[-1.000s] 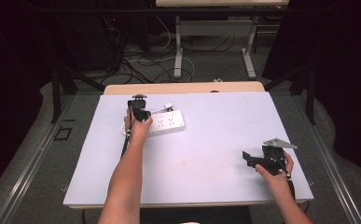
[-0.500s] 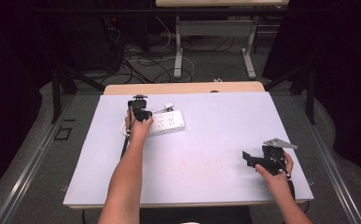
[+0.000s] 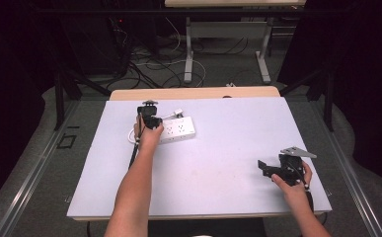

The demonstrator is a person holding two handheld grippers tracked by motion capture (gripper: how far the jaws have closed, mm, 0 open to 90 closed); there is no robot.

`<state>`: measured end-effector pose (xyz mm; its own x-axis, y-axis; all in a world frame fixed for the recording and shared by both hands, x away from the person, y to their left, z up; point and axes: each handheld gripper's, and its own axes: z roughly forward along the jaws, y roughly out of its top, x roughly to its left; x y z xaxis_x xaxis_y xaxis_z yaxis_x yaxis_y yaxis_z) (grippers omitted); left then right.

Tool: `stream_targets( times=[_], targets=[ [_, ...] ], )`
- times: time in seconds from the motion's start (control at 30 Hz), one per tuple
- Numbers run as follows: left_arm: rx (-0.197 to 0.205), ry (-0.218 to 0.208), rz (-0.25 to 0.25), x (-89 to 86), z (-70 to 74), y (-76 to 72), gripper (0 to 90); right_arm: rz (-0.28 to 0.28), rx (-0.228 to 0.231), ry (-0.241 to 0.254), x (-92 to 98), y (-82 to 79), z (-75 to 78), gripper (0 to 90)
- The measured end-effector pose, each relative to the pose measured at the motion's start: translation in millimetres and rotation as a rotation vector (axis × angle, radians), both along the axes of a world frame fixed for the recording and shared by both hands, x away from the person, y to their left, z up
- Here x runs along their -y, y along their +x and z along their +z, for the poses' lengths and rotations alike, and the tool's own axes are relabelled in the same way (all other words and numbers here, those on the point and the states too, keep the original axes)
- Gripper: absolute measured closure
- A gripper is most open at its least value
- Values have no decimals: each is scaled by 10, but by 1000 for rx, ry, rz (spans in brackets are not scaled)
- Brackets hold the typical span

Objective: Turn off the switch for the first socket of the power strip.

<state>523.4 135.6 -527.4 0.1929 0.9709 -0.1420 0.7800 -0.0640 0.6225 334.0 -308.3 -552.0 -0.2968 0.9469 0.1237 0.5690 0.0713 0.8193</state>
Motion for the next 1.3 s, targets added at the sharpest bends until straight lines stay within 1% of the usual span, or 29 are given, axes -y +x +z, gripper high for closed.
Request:
stream_targets(
  times=[0.13,0.27,0.3,0.33,0.37,0.4,0.47,0.5,0.53,0.6,0.77,0.8,0.83,0.9,0.93,0.97,1.03,1.07,1.1,1.13,1.27,1.3],
  targets=[
    [-15,-2,-11,1,14,-13,900,-2,-1,0,-7,-3,8,97],
    [-13,0,-11,-12,25,-29,866,-3,-2,1,-10,-4,10,98],
    [6,-3,-11,-22,34,-46,860,2,6,-2,-6,-4,13,98],
    [6,-3,-11,-22,34,-46,855,2,6,-2,-6,-4,13,98],
    [8,-8,-12,-36,51,-60,845,2,10,-3,-5,-5,16,98],
    [0,-10,-14,-46,65,-68,838,0,5,1,-8,-7,16,98],
    [-1,-19,-14,-60,81,-78,813,-3,0,2,-12,-4,13,97],
    [3,-22,-17,-67,86,-82,806,-2,3,-3,-10,-1,12,98],
    [-4,-24,-20,-74,96,-88,794,-1,4,-2,-11,-1,13,98],
    [-4,-33,-19,-76,99,-93,785,-1,6,-2,-11,-2,15,98],
    [2,-34,-37,-75,143,-120,747,5,13,-5,6,4,21,98],
    [3,-40,-42,-73,149,-124,747,5,13,-5,6,4,21,98],
    [3,-50,-47,-68,154,-125,723,-5,12,-1,4,3,21,98],
    [7,-53,-64,-57,173,-138,700,-14,10,7,0,6,17,98],
    [7,-53,-64,-57,173,-138,684,-6,7,3,11,7,19,98],
    [6,-59,-74,-53,183,-148,675,-8,5,6,10,7,19,98],
    [-6,-67,-85,-52,188,-155,662,-3,3,4,17,4,26,97],
    [-6,-67,-85,-52,188,-155,649,-3,13,0,23,7,26,98],
    [-26,-78,-93,-43,182,-161,637,-5,12,4,27,5,28,98],
    [-32,-76,-95,-38,184,-168,633,-7,12,7,30,5,29,97],
    [-39,-85,-111,-39,200,-195,608,-15,7,10,34,7,25,98],
    [-53,-85,-121,-38,207,-202,608,-15,7,10,34,7,25,98]
  ],
)
